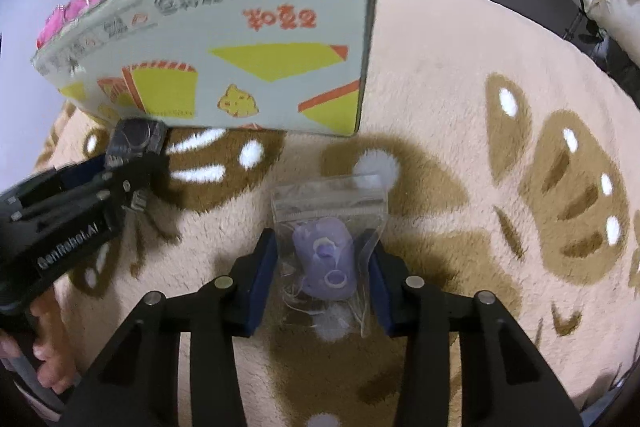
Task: Organize soft objects
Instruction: 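Grasp the black Face tissue pack with the left tool while the right tool grasps the clear bag, then lift the black pack and clear bag over the box and release them inside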
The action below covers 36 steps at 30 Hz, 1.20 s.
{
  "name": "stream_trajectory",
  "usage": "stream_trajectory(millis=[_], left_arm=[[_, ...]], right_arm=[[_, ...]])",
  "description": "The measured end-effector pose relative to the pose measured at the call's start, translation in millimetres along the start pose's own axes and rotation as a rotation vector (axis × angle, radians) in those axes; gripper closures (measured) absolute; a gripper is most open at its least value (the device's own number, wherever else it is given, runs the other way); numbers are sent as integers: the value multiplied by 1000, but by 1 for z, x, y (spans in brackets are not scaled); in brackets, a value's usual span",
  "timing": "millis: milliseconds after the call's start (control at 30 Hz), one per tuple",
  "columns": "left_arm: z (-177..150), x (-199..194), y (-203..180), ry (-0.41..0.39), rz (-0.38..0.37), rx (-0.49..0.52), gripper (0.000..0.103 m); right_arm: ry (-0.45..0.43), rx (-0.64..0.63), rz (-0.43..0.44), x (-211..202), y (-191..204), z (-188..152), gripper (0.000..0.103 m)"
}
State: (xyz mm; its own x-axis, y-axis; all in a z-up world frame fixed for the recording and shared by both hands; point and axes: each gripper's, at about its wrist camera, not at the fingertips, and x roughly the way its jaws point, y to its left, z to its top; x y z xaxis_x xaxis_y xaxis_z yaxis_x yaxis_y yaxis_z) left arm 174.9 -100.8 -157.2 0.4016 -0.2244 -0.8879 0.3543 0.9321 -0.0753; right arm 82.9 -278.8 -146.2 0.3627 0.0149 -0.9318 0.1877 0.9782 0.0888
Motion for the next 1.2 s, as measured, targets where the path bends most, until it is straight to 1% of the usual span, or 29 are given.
stream_trajectory(millis=[133, 233, 400, 500, 600, 700, 733, 833, 900, 933, 1033, 1200], left_arm=[[-5, -9, -1, -8, 12, 0, 58], [-10, -16, -9, -11, 30, -2, 58], [-23, -35, -3, -42, 36, -6, 58], [-28, -57, -8, -103, 28, -2, 58], [-31, -72, -8, -146, 30, -11, 59], [-36, -94, -3, -210, 50, -32, 59], [-43, -101, 0, -228, 54, -36, 58], [-50, -127, 1, -305, 73, -44, 58], [-43, -131, 1, -335, 75, -47, 58], [-34, -135, 0, -351, 73, -44, 58], [-30, -146, -8, -391, 81, -24, 58], [-18, -156, -16, -446, 73, 8, 58]], right_arm=[[-39, 28, 60, -10, -11, 5, 60], [-76, 25, 77, -18, -14, 10, 60], [-99, 58, 123, -27, -20, 14, 61], [-122, 67, 136, -31, -22, 13, 61], [-154, 71, 158, -40, -20, 9, 61], [-196, 72, 175, -51, -11, 2, 61], [-215, 72, 185, -56, -11, 2, 61], [-264, 72, 204, -68, -5, 1, 61], [-310, 69, 216, -79, -4, 2, 61], [-332, 66, 222, -84, -2, 2, 61], [-403, 56, 240, -98, 2, 3, 61], [-491, 40, 261, -111, 6, 10, 61]])
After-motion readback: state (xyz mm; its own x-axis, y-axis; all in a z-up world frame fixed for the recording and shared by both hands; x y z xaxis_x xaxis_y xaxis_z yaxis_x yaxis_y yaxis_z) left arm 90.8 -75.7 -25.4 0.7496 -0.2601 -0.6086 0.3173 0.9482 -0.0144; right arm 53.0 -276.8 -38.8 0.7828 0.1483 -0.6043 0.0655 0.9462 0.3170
